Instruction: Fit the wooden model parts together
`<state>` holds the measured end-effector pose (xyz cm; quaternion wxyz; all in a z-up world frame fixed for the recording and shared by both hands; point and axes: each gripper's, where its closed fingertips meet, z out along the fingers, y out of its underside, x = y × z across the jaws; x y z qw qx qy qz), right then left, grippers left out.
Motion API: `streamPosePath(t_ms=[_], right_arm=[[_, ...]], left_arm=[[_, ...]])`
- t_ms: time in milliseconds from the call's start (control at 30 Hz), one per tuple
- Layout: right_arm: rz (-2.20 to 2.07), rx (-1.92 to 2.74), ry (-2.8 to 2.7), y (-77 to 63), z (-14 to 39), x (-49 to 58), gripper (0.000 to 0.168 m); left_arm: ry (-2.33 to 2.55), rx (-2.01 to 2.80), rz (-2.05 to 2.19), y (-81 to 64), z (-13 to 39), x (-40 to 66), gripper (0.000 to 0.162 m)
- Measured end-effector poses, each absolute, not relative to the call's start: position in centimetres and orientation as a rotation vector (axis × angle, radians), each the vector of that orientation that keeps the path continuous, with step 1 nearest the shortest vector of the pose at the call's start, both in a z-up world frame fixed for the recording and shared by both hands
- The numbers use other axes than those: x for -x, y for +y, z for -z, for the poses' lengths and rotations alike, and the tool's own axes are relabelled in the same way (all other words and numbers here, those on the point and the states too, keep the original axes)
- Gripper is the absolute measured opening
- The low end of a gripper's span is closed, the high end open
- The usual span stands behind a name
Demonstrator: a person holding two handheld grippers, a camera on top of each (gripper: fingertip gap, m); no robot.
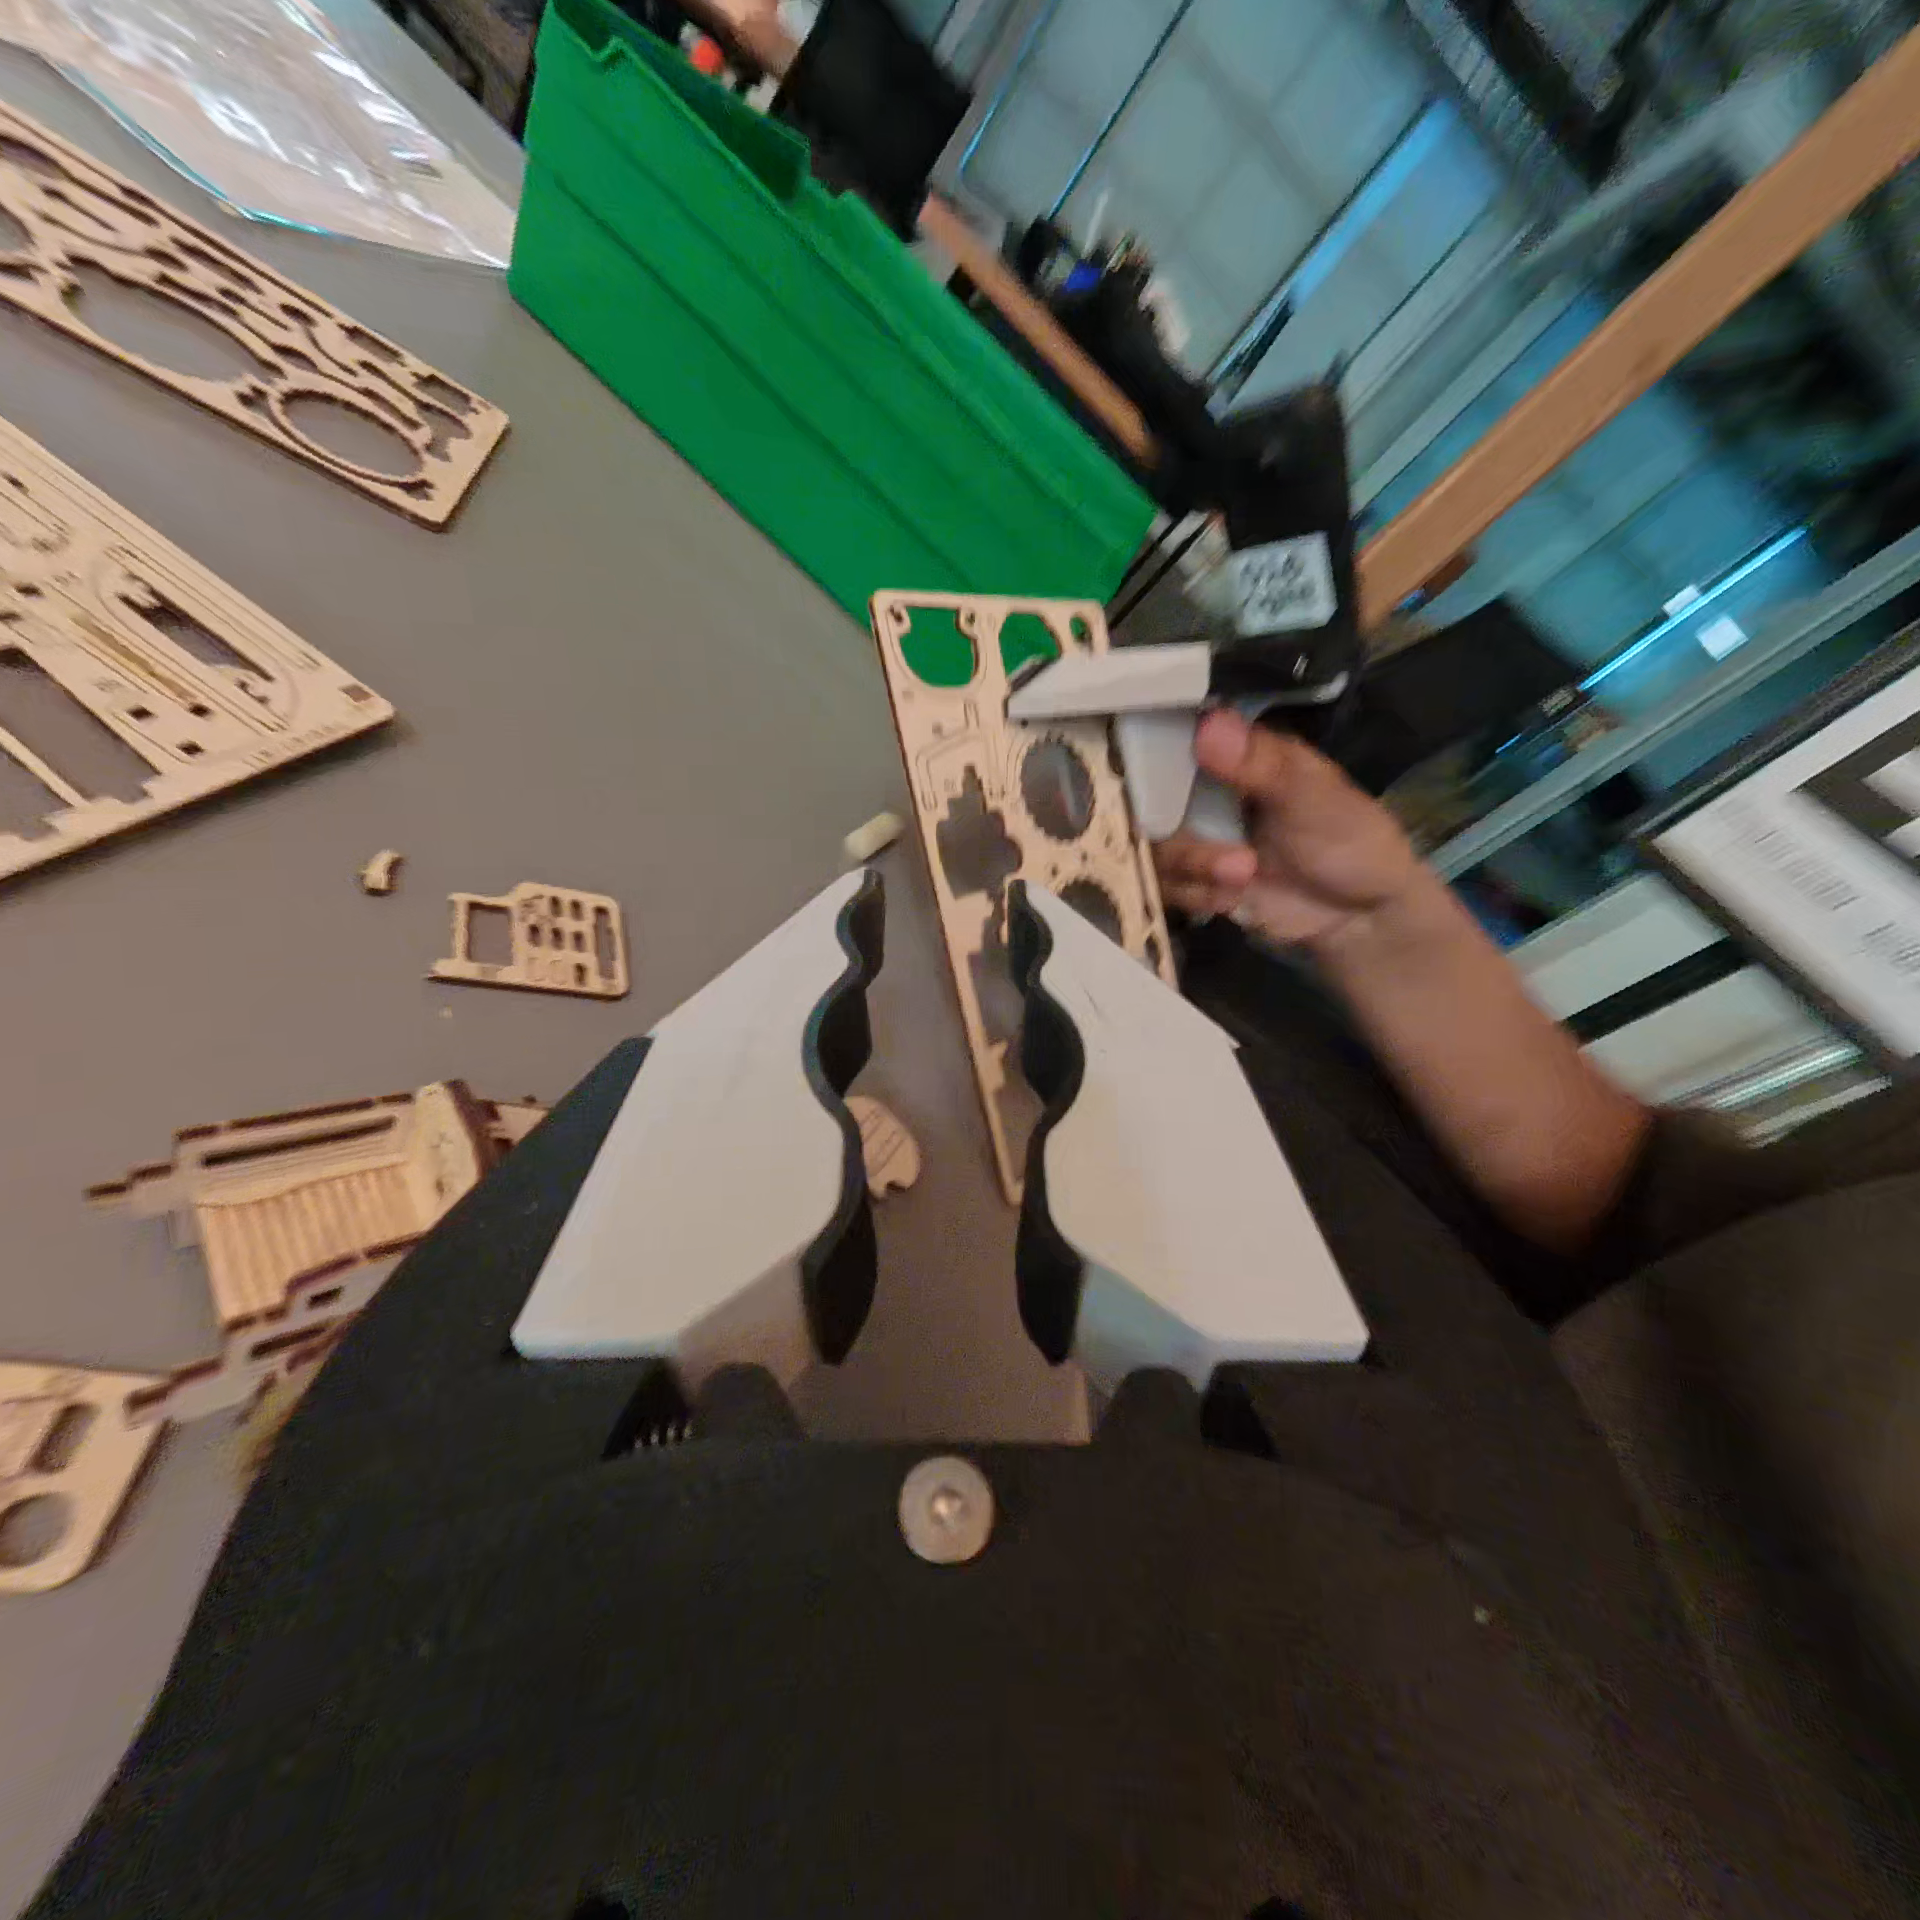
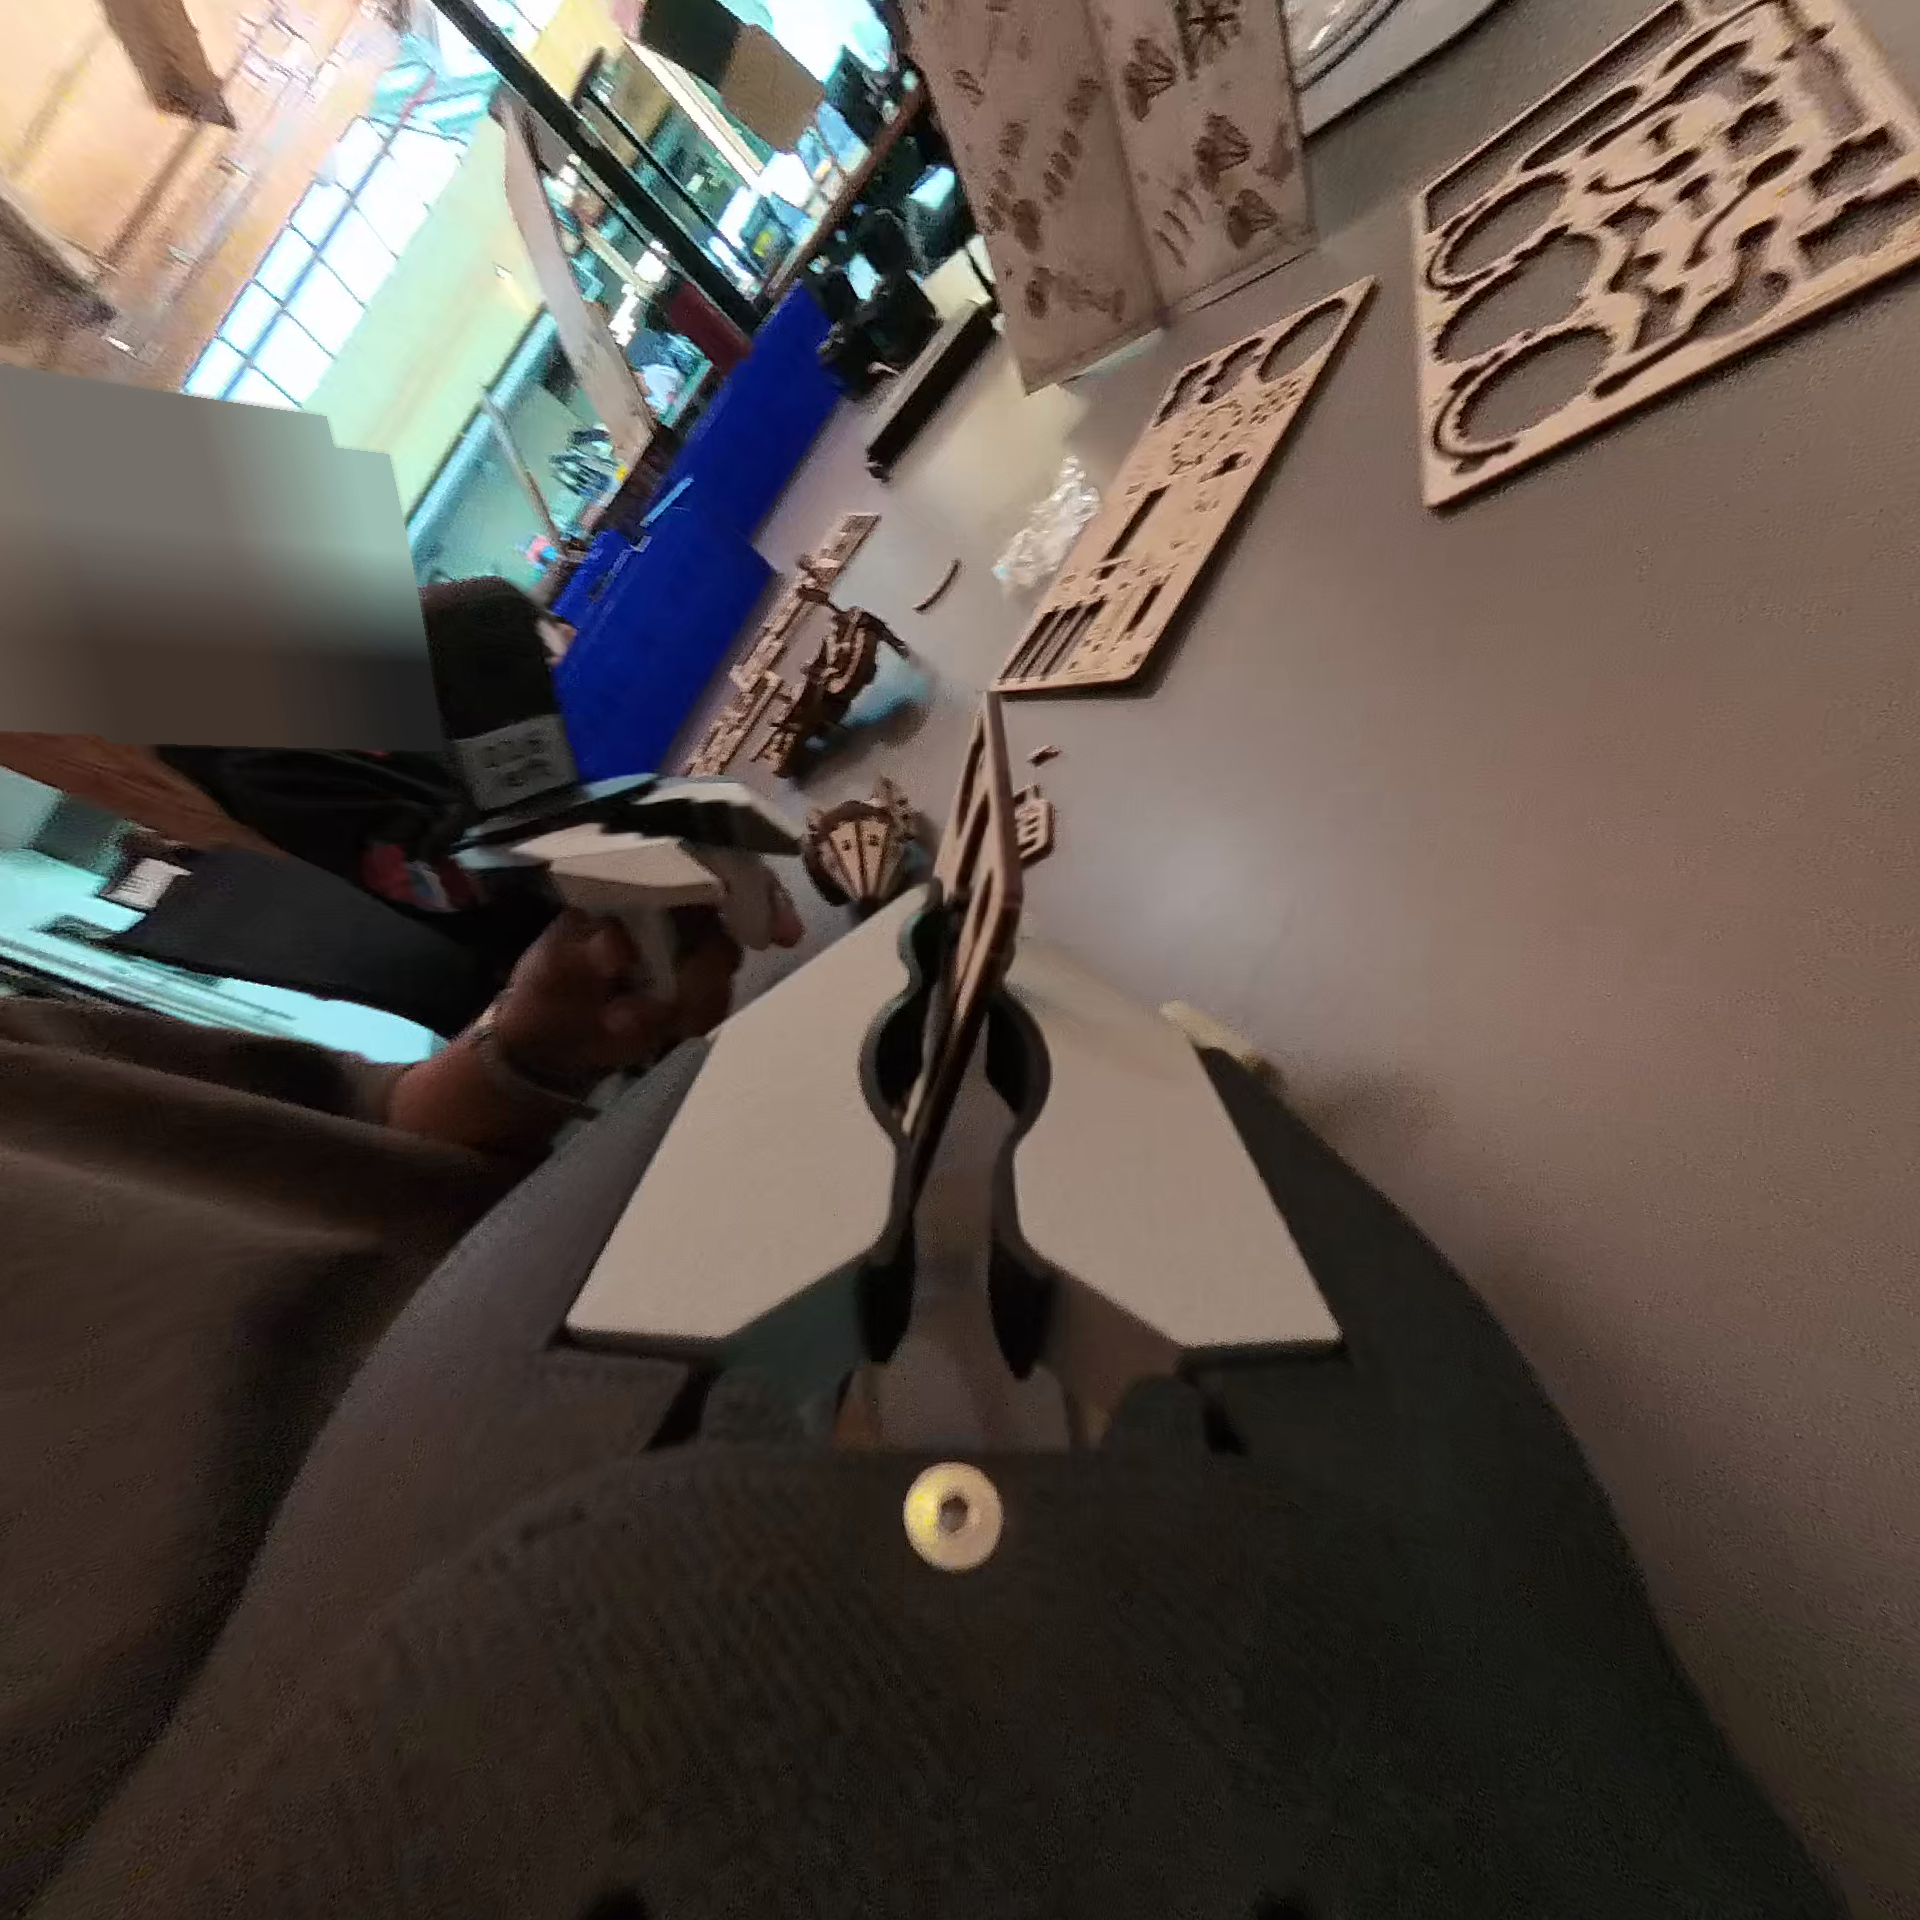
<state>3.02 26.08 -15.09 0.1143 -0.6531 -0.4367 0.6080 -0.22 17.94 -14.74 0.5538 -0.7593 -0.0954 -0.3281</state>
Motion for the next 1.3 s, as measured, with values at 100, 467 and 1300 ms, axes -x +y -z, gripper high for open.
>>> streamPosePath(t_ms=[100, 467, 1300], right_arm=[[-1.722, 1.905, -1.276, 27.3, 15.0, -2.2, 0.002], [-1.817, 1.989, -1.471, 28.0, 11.2, 2.6, 0.001], [-1.152, 2.25, -1.716, 32.0, 20.6, 6.3, 0.038]], left_arm=[[-0.19, 1.849, 0.666, 17.6, 15.0, 0.4, 0.021], [-0.189, 1.865, 0.626, 16.3, 16.0, 0.0, 0.02], [-0.221, 1.815, 0.678, 15.5, 15.8, 0.3, 0.019]])
